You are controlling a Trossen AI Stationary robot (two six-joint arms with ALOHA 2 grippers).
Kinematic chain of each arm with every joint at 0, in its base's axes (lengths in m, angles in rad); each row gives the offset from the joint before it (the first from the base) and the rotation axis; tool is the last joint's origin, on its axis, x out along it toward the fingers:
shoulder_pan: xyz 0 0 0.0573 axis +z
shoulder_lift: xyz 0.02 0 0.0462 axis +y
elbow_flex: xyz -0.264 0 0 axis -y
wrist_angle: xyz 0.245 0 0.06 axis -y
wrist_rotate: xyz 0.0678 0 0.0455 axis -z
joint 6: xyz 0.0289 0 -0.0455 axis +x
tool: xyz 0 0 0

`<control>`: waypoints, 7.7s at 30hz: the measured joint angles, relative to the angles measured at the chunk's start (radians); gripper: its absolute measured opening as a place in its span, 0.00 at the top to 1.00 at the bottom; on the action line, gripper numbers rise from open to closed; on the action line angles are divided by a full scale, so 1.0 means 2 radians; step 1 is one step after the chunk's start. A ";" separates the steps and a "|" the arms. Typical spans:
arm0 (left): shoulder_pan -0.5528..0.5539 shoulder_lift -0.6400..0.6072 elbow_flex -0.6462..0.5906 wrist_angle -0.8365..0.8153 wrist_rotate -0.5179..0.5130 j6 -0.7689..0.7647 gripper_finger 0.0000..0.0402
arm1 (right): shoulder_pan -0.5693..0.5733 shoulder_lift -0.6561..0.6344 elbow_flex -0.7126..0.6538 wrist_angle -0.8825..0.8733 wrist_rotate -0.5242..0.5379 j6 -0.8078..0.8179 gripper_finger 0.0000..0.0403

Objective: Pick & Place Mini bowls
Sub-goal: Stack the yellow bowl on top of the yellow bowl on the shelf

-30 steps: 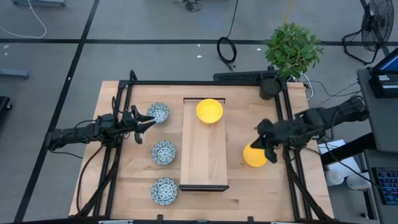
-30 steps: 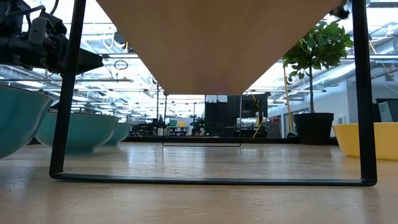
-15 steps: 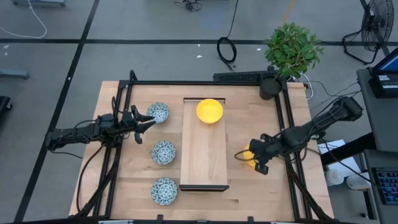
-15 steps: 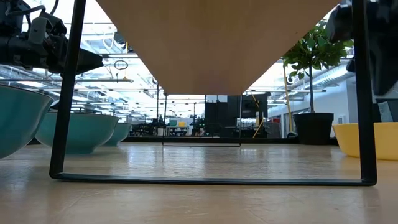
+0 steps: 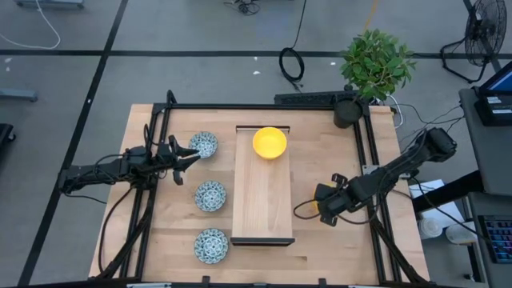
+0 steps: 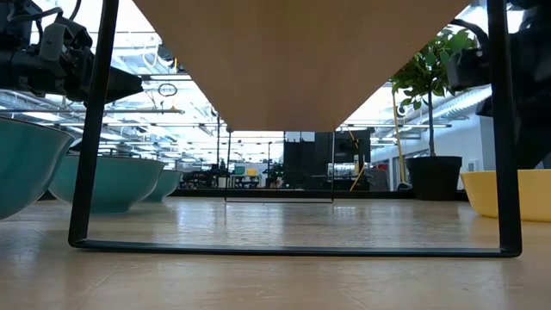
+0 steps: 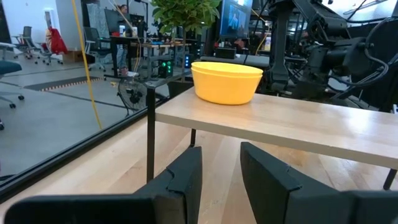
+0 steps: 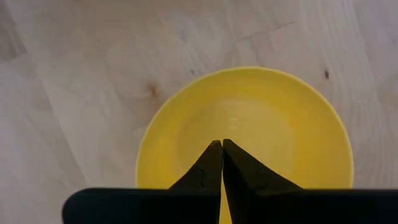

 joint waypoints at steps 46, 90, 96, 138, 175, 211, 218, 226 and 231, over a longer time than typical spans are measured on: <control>0.000 0.000 0.000 0.000 0.000 0.000 0.72 | -0.095 -0.066 0.000 -0.085 -0.102 0.014 0.58; 0.000 0.000 0.000 0.000 0.000 0.000 0.72 | -0.128 -0.083 -0.120 -0.008 -0.023 0.130 0.59; 0.000 0.000 0.000 0.000 0.000 0.000 0.72 | -0.128 -0.083 -0.120 -0.009 -0.020 0.120 0.59; 0.000 0.000 0.000 0.000 0.000 0.000 0.72 | -0.128 -0.083 -0.120 -0.014 -0.067 0.064 0.59; 0.000 0.000 0.000 0.000 0.000 0.000 0.72 | -0.128 -0.083 -0.120 -0.014 -0.068 0.026 0.59; 0.000 0.000 0.000 0.000 0.000 0.000 0.72 | -0.128 -0.083 -0.120 -0.014 -0.067 0.102 0.59; 0.000 0.000 0.000 0.000 0.000 0.000 0.72 | -0.128 -0.083 -0.120 -0.013 -0.065 0.094 0.59; 0.000 0.000 0.000 0.000 0.000 0.000 0.72 | -0.128 -0.083 -0.120 -0.013 -0.067 -0.006 0.59; 0.000 0.000 0.000 0.000 0.000 0.000 0.72 | -0.128 -0.083 -0.120 -0.013 -0.068 -0.027 0.59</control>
